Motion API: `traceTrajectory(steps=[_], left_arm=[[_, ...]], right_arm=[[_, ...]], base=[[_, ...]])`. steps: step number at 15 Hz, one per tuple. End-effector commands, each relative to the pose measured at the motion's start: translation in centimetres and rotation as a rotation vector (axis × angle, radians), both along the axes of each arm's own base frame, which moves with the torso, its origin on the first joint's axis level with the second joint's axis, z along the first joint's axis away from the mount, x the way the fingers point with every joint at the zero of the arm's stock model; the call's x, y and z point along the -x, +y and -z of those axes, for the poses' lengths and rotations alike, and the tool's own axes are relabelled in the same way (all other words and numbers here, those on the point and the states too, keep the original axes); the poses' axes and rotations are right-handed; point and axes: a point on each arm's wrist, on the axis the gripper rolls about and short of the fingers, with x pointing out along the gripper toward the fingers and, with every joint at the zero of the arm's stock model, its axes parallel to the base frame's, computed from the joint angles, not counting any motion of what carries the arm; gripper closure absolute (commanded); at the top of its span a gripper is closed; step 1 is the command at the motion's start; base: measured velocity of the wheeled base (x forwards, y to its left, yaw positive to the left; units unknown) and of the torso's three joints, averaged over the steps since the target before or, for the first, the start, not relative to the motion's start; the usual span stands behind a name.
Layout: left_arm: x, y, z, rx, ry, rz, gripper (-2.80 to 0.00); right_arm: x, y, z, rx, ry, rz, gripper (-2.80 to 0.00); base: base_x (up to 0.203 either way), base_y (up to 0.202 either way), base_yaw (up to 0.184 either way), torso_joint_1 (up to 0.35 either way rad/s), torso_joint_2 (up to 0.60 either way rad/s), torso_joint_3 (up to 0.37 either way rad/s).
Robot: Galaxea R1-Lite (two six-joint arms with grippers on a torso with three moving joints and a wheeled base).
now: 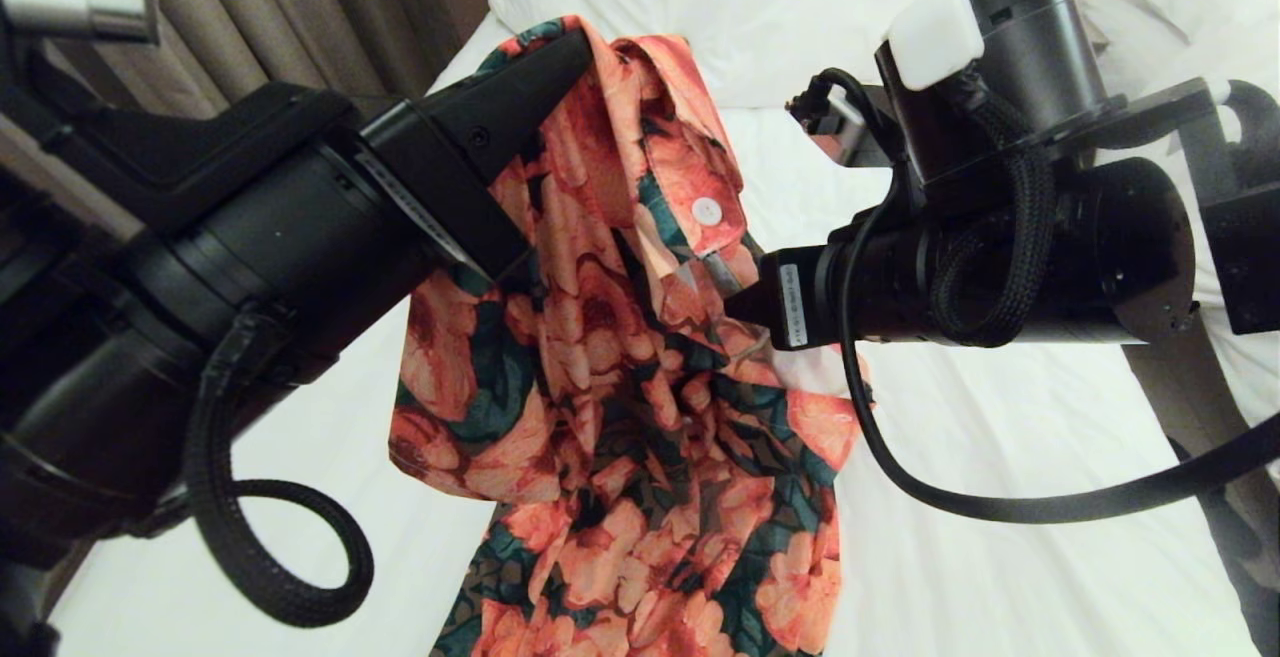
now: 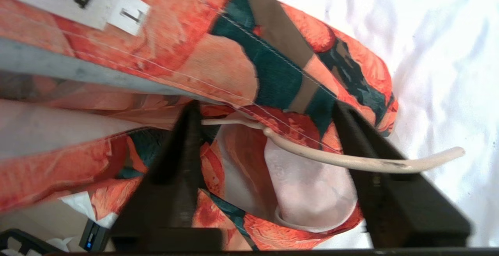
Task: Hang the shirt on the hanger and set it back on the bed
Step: Take the clothes hanger out of the clothes
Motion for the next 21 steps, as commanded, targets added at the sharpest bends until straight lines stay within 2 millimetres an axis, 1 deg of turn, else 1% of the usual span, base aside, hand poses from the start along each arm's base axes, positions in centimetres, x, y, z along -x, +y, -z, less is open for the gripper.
traceTrajectory(steps=[1,5,6,15,18,21], left_arm=[[0.0,0.0,-0.1,0.006,-0.003,-0.002,0.0],[0.0,0.0,-0.1,0.006,-0.005,-0.001,0.0],[0.0,0.0,-0.1,0.006,-0.005,-0.001,0.0],[0.0,0.0,-0.1,0.004,-0.003,-0.001,0.0],[0.0,0.0,0.0,0.0,0.001,-0.002,0.0],[0.0,-0.1,0.3,-0.02,0.013,0.005,0.0]], right_arm=[[-0.3,0.3,0.4,0.006,0.007,0.004,-2.8],[-0.1,0.2,0.2,0.015,-0.005,-0.006,-2.8],[-0.1,0.0,0.0,0.014,-0.013,-0.006,0.0],[0.4,-0.4,-0.8,0.033,-0.052,0.01,0.0],[0.7,-0.9,-1.5,0.031,-0.075,0.005,0.0],[0.7,-1.2,-2.7,0.018,-0.112,0.004,0.0]], base=[[0.0,0.0,0.0,0.0,0.0,0.0],[0.0,0.0,0.0,0.0,0.0,0.0],[0.0,0.0,0.0,0.0,0.0,0.0],[0.0,0.0,0.0,0.0,0.0,0.0],[0.0,0.0,0.0,0.0,0.0,0.0],[0.0,0.0,0.0,0.0,0.0,0.0]])
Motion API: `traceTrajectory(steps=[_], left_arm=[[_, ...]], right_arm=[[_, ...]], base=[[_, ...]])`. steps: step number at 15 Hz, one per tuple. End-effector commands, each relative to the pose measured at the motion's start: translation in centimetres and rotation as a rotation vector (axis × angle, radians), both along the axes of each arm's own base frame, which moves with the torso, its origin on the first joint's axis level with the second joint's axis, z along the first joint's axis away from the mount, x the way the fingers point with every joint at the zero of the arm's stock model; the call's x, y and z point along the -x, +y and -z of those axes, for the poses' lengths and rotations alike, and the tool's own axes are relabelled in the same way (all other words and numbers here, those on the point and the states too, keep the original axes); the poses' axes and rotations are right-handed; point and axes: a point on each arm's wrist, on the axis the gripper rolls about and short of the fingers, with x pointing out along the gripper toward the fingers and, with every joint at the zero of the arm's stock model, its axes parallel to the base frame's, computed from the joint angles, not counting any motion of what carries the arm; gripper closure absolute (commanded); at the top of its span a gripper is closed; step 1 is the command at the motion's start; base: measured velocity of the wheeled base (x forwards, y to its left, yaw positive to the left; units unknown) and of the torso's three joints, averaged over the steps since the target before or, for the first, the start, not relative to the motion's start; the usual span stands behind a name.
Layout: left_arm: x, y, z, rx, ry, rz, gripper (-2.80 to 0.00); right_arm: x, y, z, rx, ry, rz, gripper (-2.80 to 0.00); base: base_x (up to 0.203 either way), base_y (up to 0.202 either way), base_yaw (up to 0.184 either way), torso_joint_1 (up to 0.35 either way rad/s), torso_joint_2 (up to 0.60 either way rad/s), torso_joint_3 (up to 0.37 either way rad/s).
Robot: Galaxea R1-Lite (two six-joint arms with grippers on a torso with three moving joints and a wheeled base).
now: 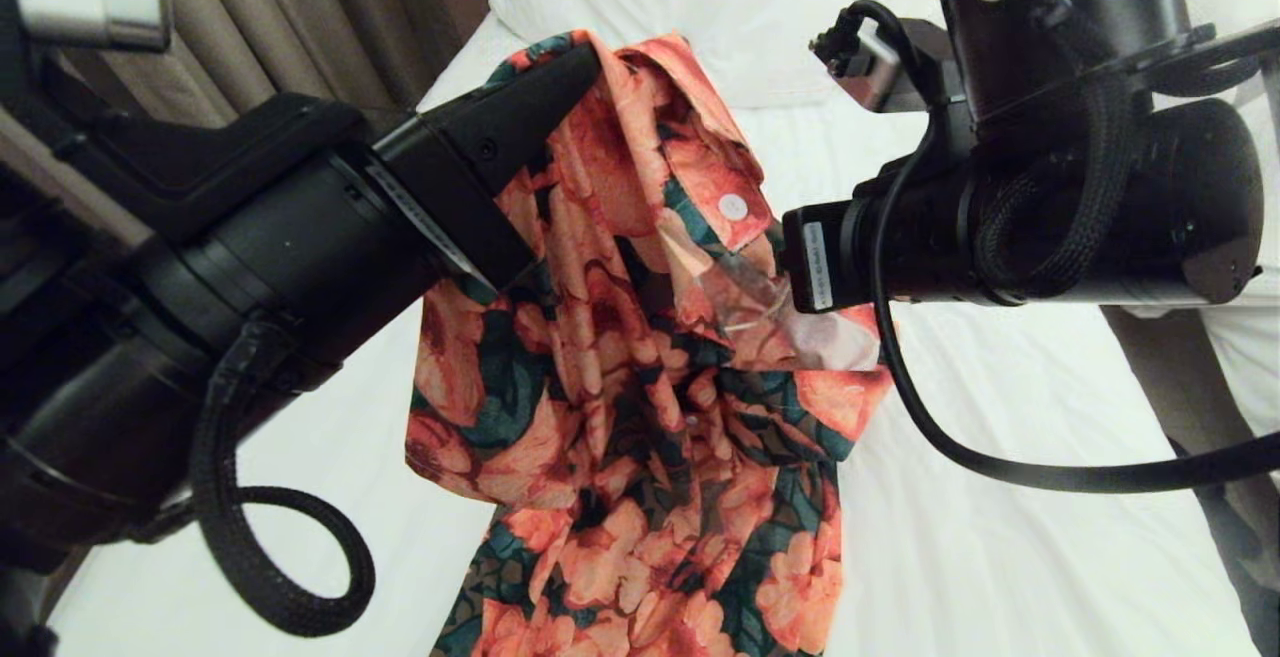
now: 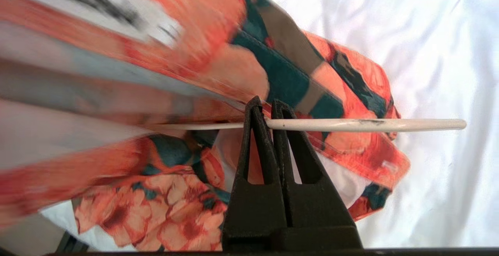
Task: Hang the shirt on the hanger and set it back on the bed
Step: Take the clothes hanger out of the clothes
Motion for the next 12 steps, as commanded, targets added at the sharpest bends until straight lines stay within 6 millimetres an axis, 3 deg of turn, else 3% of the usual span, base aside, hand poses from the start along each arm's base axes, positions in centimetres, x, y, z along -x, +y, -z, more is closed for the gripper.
traceTrajectory(steps=[1,8,12], left_arm=[[0.1,0.0,0.1,-0.003,0.0,0.004,0.0],[0.6,0.2,0.1,-0.02,0.01,0.016,0.0],[2.3,1.5,0.3,-0.117,0.042,0.121,0.0]], right_arm=[[0.2,-0.3,-0.7,-0.008,-0.023,0.002,0.0],[0.6,-0.7,-3.1,-0.004,-0.11,0.011,0.0],[1.2,-1.2,-4.6,-0.003,-0.113,0.01,0.0]], base=[[0.0,0.0,0.0,0.0,0.0,0.0],[0.0,0.0,0.0,0.0,0.0,0.0],[0.0,0.0,0.0,0.0,0.0,0.0]])
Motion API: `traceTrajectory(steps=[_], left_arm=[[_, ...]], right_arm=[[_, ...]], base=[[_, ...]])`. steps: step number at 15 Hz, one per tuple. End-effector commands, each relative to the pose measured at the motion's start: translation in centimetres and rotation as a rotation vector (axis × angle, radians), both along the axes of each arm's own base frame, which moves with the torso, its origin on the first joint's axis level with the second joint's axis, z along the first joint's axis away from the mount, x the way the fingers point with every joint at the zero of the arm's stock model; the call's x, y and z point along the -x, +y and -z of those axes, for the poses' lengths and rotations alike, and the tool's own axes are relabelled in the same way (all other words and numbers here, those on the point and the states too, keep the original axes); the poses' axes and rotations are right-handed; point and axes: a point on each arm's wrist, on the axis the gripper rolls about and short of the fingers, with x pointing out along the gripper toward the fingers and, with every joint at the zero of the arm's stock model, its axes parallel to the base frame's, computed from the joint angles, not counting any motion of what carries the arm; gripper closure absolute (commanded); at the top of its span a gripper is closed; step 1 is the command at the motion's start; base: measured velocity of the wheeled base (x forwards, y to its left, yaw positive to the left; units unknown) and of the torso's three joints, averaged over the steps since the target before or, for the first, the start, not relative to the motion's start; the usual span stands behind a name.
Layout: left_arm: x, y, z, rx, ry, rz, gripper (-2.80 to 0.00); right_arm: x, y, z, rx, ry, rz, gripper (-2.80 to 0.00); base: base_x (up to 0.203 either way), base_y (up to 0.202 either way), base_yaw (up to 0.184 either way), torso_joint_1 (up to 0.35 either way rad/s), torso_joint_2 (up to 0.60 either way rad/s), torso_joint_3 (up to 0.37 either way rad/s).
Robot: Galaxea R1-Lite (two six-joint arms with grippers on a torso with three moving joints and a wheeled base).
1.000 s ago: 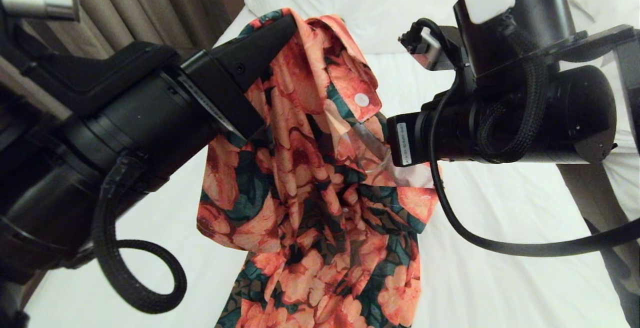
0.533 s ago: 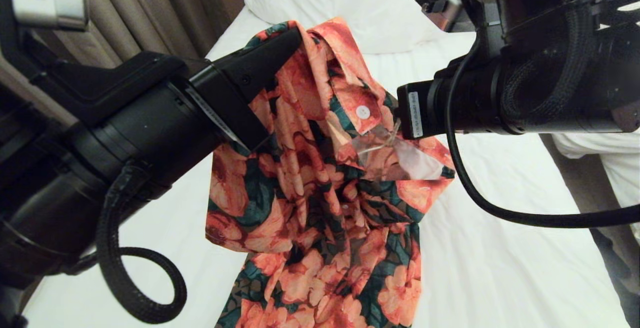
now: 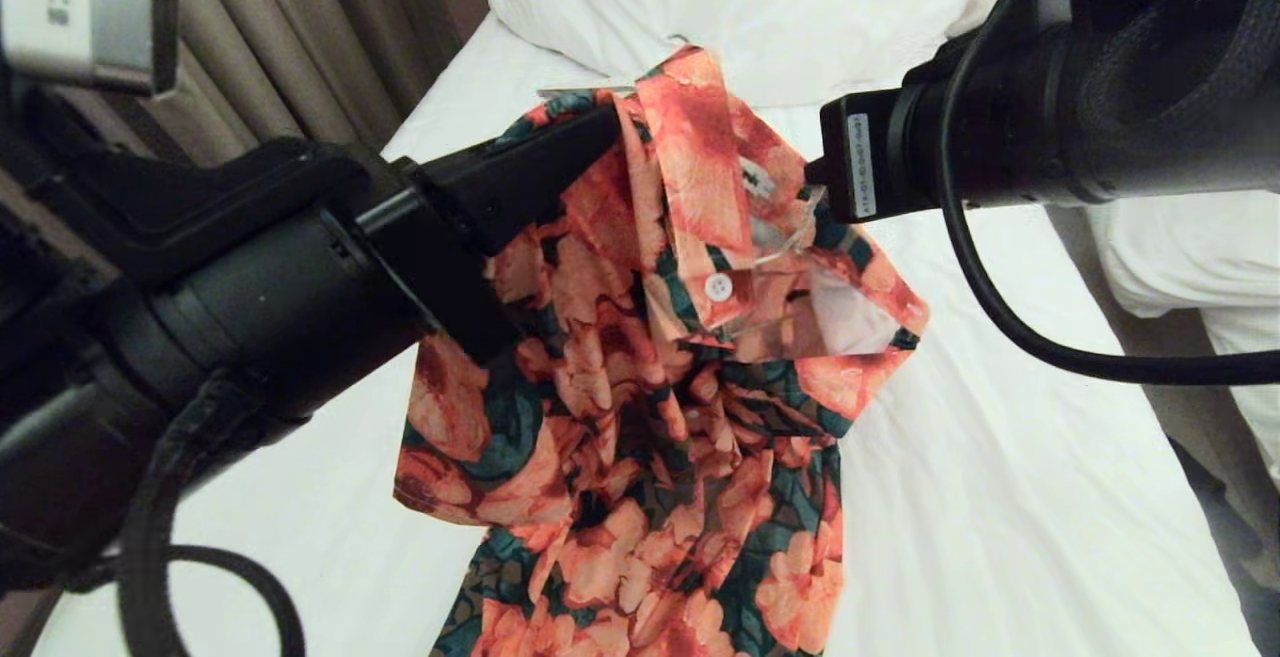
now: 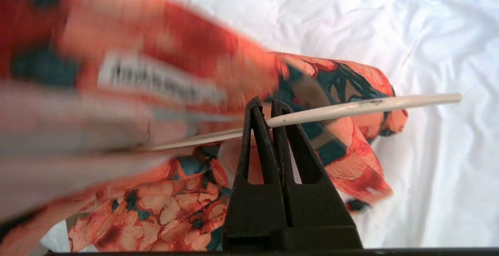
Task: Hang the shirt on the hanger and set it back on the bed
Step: Take the clothes hanger out of the clothes
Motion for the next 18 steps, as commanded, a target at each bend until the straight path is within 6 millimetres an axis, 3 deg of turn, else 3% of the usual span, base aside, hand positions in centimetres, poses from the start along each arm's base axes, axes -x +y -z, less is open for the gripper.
traceTrajectory(steps=[1,5,14,18], left_arm=[[1.4,1.3,-0.2,-0.057,0.022,0.06,0.0],[1.1,0.7,0.3,-0.112,0.065,0.072,0.0],[-0.3,-3.4,3.2,-0.223,0.132,-0.02,0.0],[-0.1,-3.0,4.5,-0.313,0.083,-0.037,0.0]], right_arm=[[0.2,-0.2,-0.7,-0.006,-0.009,0.006,0.0],[0.5,-0.4,-1.2,-0.003,-0.008,0.009,0.0],[1.9,-0.2,-1.8,-0.006,-0.012,-0.03,0.0],[2.0,-0.8,-2.2,0.0,-0.032,-0.026,0.0]], base=[[0.0,0.0,0.0,0.0,0.0,0.0],[0.0,0.0,0.0,0.0,0.0,0.0],[0.0,0.0,0.0,0.0,0.0,0.0],[0.0,0.0,0.0,0.0,0.0,0.0]])
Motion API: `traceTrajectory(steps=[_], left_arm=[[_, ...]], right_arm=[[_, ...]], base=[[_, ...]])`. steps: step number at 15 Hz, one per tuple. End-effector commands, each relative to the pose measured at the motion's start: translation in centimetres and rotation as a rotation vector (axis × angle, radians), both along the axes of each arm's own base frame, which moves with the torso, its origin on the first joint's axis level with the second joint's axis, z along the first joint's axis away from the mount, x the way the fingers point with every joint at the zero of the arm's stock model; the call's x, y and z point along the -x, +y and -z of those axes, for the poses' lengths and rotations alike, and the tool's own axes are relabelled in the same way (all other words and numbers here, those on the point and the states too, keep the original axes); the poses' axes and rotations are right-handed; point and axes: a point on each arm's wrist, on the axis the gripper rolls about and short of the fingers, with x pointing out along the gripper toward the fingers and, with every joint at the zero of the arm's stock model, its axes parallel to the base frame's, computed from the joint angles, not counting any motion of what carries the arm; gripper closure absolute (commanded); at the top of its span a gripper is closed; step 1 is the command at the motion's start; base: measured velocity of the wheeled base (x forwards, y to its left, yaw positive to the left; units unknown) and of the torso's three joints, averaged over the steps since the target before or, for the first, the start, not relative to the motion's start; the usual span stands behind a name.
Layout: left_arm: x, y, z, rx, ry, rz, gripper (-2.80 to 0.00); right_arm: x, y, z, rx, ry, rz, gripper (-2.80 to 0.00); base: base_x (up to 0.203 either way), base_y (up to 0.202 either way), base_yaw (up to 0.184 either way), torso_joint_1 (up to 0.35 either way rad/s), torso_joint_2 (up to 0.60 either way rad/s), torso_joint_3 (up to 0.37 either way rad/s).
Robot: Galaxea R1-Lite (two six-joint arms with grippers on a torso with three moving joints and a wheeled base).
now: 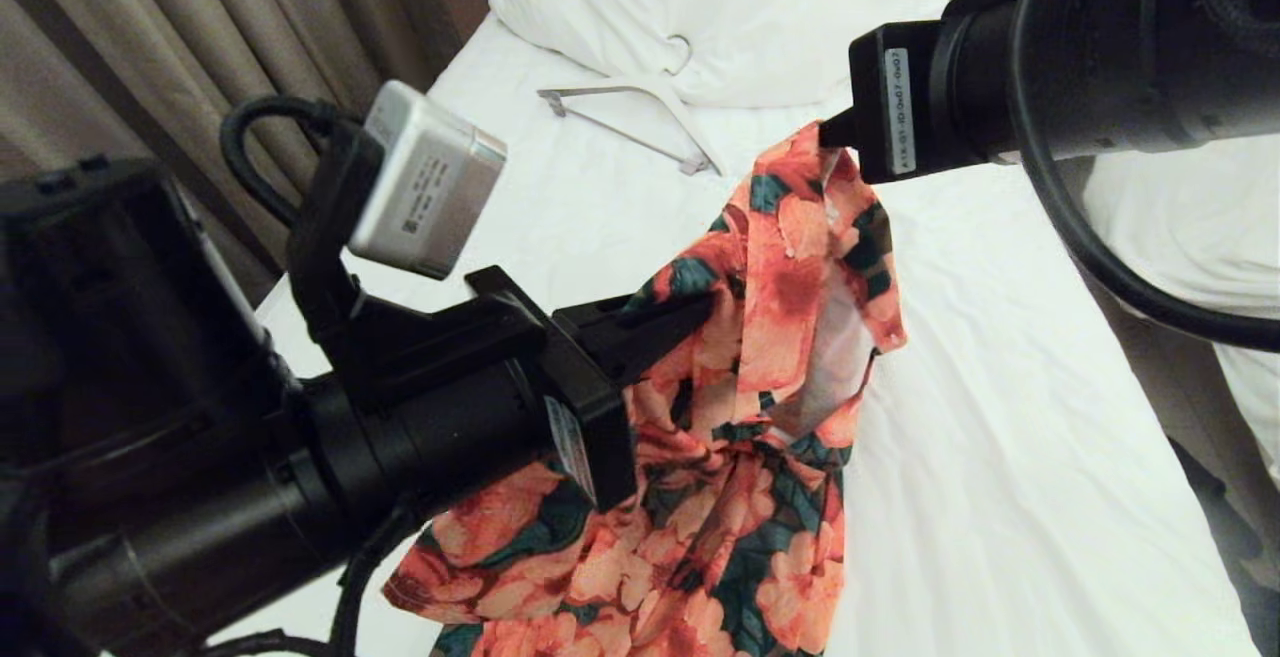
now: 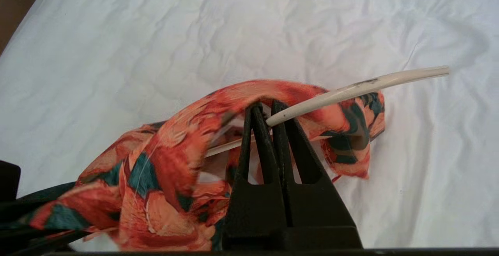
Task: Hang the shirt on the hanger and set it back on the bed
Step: Take the clothes hanger out of the clothes
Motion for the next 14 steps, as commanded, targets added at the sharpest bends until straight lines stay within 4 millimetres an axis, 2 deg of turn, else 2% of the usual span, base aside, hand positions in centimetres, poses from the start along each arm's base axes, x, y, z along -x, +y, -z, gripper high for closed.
traceTrajectory(steps=[1,4,11,12,14], left_arm=[[0.1,0.1,0.8,-0.044,-0.016,-0.001,0.0],[0.3,0.6,0.8,-0.052,-0.033,-0.007,0.0],[0.0,1.1,2.0,-0.137,-0.075,-0.012,0.0],[0.0,1.1,2.0,-0.141,-0.082,-0.01,-2.8],[0.0,1.1,1.8,-0.132,-0.086,-0.013,-2.8]], right_arm=[[0.2,-0.4,-0.3,0.0,-0.011,0.005,0.0],[0.5,-1.2,-0.9,0.018,-0.041,0.013,0.0],[0.6,-1.4,-1.1,0.036,-0.06,0.03,0.0],[0.6,-1.4,-1.1,0.037,-0.059,0.029,0.0],[0.6,-1.4,-1.1,0.037,-0.059,0.029,0.0]], base=[[0.0,0.0,0.0,0.0,0.0,0.0],[0.0,0.0,0.0,0.0,0.0,0.0],[0.0,0.0,0.0,0.0,0.0,0.0],[0.0,0.0,0.0,0.0,0.0,0.0],[0.0,0.0,0.0,0.0,0.0,0.0]])
